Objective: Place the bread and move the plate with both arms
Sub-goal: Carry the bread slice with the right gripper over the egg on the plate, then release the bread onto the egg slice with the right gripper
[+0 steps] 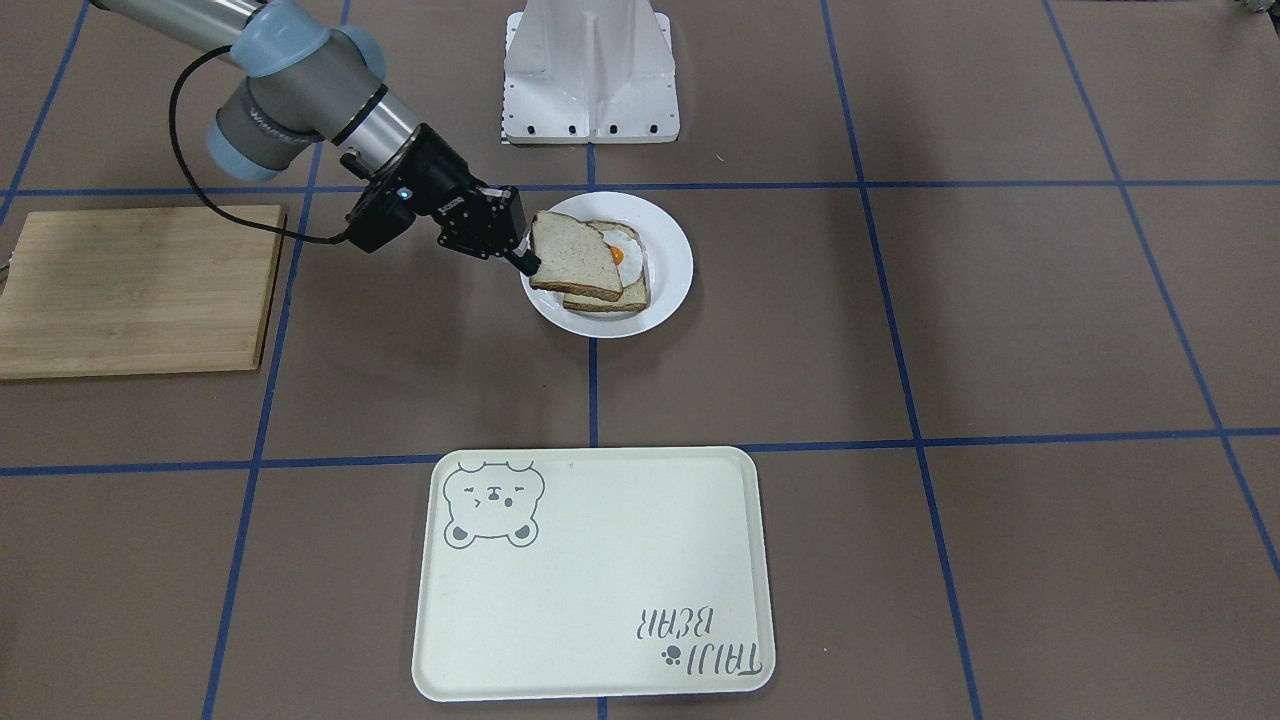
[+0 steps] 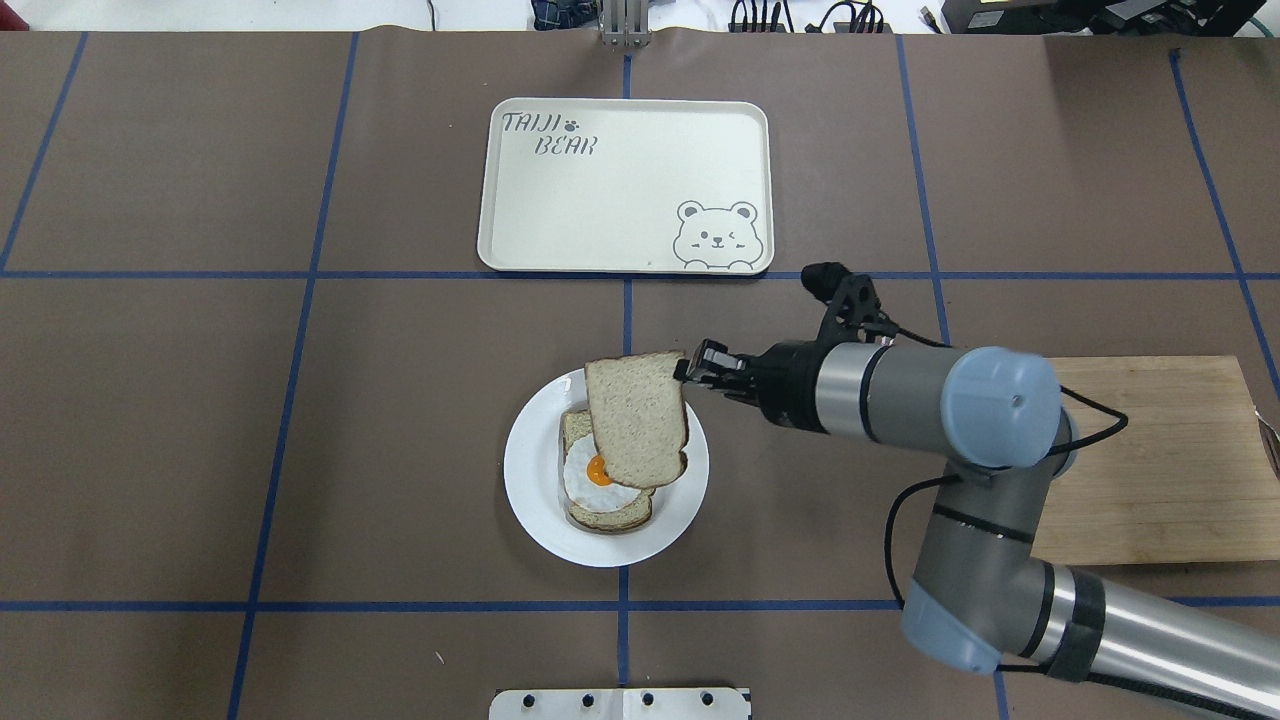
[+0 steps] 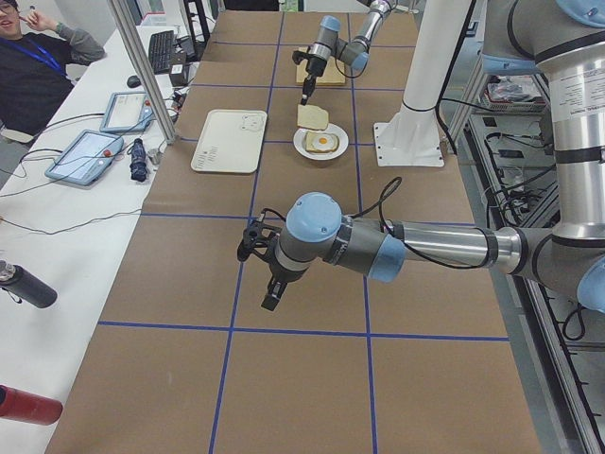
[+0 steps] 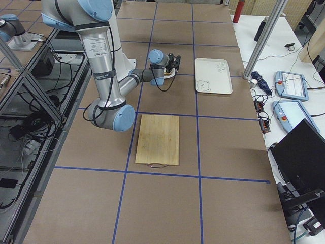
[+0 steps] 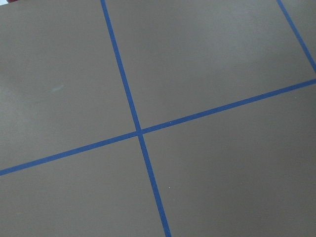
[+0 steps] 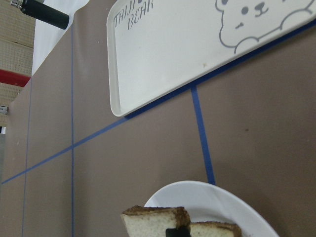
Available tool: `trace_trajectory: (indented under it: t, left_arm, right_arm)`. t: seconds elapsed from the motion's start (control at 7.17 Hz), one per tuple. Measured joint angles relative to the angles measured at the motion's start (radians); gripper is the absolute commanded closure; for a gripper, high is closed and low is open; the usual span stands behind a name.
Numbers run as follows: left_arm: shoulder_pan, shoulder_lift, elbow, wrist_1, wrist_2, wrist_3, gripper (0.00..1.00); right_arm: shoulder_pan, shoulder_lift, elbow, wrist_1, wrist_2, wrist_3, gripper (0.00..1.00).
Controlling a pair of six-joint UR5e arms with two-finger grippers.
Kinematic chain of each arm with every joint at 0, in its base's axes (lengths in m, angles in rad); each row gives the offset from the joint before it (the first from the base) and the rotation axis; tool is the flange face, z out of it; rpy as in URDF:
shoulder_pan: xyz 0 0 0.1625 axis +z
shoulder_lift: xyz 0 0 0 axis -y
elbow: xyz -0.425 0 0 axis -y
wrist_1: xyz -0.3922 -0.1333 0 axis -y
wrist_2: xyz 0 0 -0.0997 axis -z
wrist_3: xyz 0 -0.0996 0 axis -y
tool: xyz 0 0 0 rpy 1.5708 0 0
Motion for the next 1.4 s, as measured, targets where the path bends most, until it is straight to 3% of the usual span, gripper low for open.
trace_trajectory:
  t: [0.28, 0.84, 0.98, 1.12, 1.26, 1.4]
  left_arm:
    - [0.0, 0.0, -0.001, 0.0, -0.001, -0.005, 0.01]
    - [0.0, 0.0, 0.001, 0.0, -0.001, -0.008, 0.01]
    - [0.0, 0.0, 0.001, 0.0, -0.001, -0.011, 0.01]
    - [0.0, 0.0, 0.001, 0.0, -0.001, -0.012, 0.01]
    - [0.0, 0.0, 0.001, 0.0, -0.001, -0.012, 0.01]
    - [0.0, 0.0, 0.001, 0.0, -0.001, -0.013, 0.01]
  right_arm:
    - [-0.087, 0.031, -0.01, -0.057, -0.094, -0.003, 1.0]
    - [-0.1, 0.034, -0.045, -0.082, -0.124, -0.05, 1.0]
    - [-0.096, 0.034, -0.05, -0.084, -0.124, -0.057, 0.92]
    - [-0.093, 0.035, -0.053, -0.089, -0.125, -0.062, 0.37]
    - [-0.086, 0.035, -0.055, -0.096, -0.125, -0.066, 0.0]
    - [-0.076, 0.037, -0.055, -0.11, -0.123, -0.073, 0.0]
